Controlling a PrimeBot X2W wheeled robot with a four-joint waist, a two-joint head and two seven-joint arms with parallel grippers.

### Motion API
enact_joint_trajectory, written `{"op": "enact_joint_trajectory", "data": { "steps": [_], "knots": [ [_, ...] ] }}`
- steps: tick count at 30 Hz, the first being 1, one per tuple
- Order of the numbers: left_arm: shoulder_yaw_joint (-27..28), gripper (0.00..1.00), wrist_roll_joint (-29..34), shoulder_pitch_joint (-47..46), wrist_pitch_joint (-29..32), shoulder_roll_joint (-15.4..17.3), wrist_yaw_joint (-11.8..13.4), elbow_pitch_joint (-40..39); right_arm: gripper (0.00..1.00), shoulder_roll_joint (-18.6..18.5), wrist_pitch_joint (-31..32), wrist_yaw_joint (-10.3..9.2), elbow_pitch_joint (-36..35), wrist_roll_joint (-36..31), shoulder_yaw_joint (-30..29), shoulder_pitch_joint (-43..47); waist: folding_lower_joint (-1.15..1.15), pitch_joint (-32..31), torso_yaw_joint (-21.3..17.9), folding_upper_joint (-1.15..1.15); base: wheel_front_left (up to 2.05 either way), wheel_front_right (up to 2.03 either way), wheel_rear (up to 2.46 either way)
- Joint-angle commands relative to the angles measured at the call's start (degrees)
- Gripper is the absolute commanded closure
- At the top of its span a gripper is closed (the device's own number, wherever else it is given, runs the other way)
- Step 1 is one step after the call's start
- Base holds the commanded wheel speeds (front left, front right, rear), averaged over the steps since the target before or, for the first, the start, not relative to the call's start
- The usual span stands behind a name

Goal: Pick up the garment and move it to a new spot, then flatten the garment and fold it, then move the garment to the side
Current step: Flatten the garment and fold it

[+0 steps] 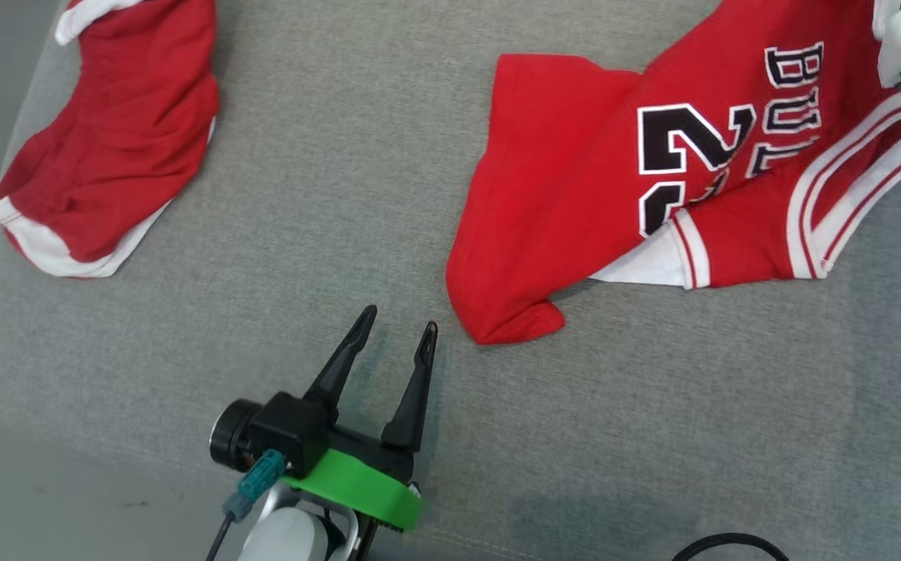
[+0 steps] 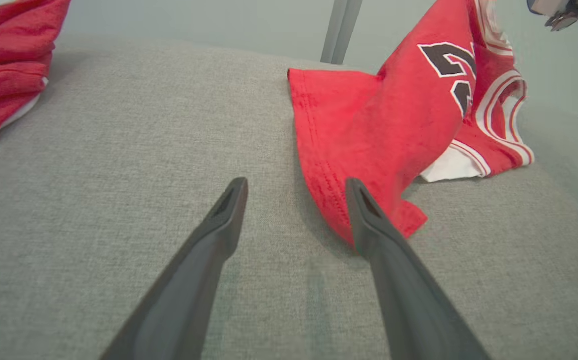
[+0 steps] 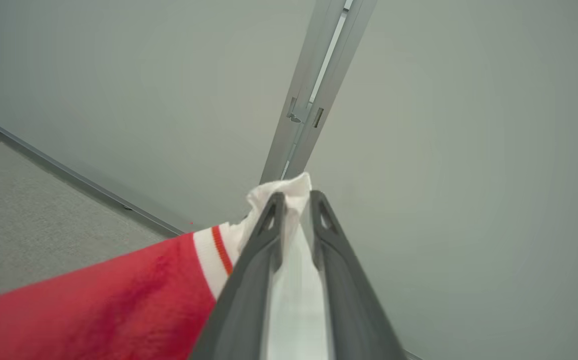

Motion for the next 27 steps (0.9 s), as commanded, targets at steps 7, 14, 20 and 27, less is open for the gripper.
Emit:
{"op": "enact_joint_trajectory", "data": {
  "steps": [7,14,20,27],
  "knots": [
    [1.7,0.00,-0.2,2.3,0.0,0.1,0.8,0.8,0.00,5.6,-0.2,-0.10,-4.2,4.3,4.8,6.6,-0.01,-1.2,0.4,-0.01,0.00,0.00,0.00],
    [3.0,0.00,0.9,2.2,0.0,0.1,0.3,1.1,0.00,5.4,-0.2,-0.10,-11.8,15.1,15.0,18.7,-0.01,-4.4,-4.5,-0.01,0.00,0.00,0.00],
    [3.5,0.00,1.4,3.3,0.0,0.1,-0.1,1.9,0.00,4.4,-0.2,-0.10,-16.3,23.0,22.4,29.1,-0.01,-7.4,-7.1,-0.01,0.00,0.00,0.00],
    [4.2,0.00,1.5,5.0,0.0,0.1,-0.5,2.4,0.00,3.7,-0.2,-0.10,-15.5,26.7,28.2,35.3,-0.01,-8.8,-7.2,-0.01,0.00,0.00,0.00]
  ]
}}
